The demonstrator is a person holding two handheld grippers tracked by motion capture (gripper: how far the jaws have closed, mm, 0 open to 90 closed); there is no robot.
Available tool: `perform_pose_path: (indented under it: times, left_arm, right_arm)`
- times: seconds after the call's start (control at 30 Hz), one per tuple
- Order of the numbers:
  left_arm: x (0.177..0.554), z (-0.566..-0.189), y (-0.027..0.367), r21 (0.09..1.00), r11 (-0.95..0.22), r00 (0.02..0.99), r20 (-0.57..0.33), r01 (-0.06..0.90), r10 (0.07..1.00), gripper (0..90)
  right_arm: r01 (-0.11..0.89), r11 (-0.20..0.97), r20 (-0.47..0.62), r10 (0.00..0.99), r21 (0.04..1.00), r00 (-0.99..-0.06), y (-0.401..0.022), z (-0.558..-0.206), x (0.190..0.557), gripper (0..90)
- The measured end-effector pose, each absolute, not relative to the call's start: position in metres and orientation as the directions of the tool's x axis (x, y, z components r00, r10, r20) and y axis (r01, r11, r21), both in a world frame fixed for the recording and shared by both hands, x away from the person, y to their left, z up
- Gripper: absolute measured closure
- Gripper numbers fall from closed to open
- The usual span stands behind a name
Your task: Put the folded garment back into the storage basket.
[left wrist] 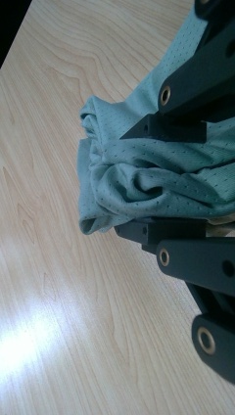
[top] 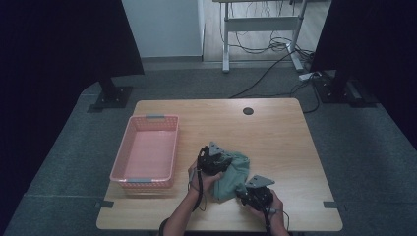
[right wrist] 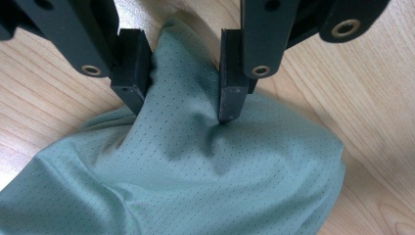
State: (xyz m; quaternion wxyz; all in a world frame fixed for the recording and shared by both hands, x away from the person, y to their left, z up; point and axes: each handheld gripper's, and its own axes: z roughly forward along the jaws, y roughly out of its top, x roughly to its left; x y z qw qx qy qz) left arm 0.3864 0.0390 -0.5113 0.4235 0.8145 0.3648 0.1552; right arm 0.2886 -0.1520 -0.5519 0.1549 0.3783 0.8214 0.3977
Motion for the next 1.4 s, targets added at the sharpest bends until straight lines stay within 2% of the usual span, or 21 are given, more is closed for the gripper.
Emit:
perform_pose_path:
  times: [0.6, 0.97, 1.1, 1.2, 1.23, 1.37, 1.4]
  left_arm:
    - [0.3842, -0.5066, 0.0375, 0.805, -0.375, 0.693, -0.059, 0.459, 0.719, 63.9]
    - [0.3833, -0.5068, 0.0368, 0.807, -0.372, 0.691, -0.061, 0.459, 0.72, 64.0]
    - [0.3834, -0.5075, 0.0361, 0.807, -0.37, 0.688, -0.062, 0.461, 0.723, 63.9]
    - [0.3837, -0.5078, 0.0358, 0.805, -0.37, 0.687, -0.062, 0.463, 0.724, 63.9]
    - [0.3838, -0.5079, 0.0358, 0.805, -0.371, 0.687, -0.062, 0.463, 0.724, 63.9]
    - [0.3839, -0.5078, 0.0351, 0.805, -0.369, 0.687, -0.063, 0.464, 0.724, 64.0]
    - [0.3839, -0.5076, 0.0349, 0.806, -0.369, 0.687, -0.064, 0.463, 0.724, 64.0]
  right_arm:
    - [0.466, 0.356, 0.031, 0.768, 0.81, -0.64, -0.1523, -0.5454, 0.2828, 68.6]
    - [0.48, 0.351, 0.055, 0.76, 0.804, -0.648, -0.1543, -0.5466, 0.2843, 68.5]
    - [0.503, 0.338, 0.087, 0.757, 0.795, -0.647, -0.1564, -0.5494, 0.2865, 64.5]
    - [0.527, 0.358, 0.089, 0.758, 0.771, -0.646, -0.1558, -0.5525, 0.2891, 50.7]
    - [0.531, 0.359, 0.089, 0.761, 0.767, -0.642, -0.1553, -0.5541, 0.2894, 49.0]
    - [0.531, 0.376, 0.069, 0.765, 0.759, -0.641, -0.152, -0.5535, 0.2889, 47.9]
    - [0.531, 0.381, 0.066, 0.763, 0.757, -0.642, -0.1513, -0.5533, 0.2886, 51.7]
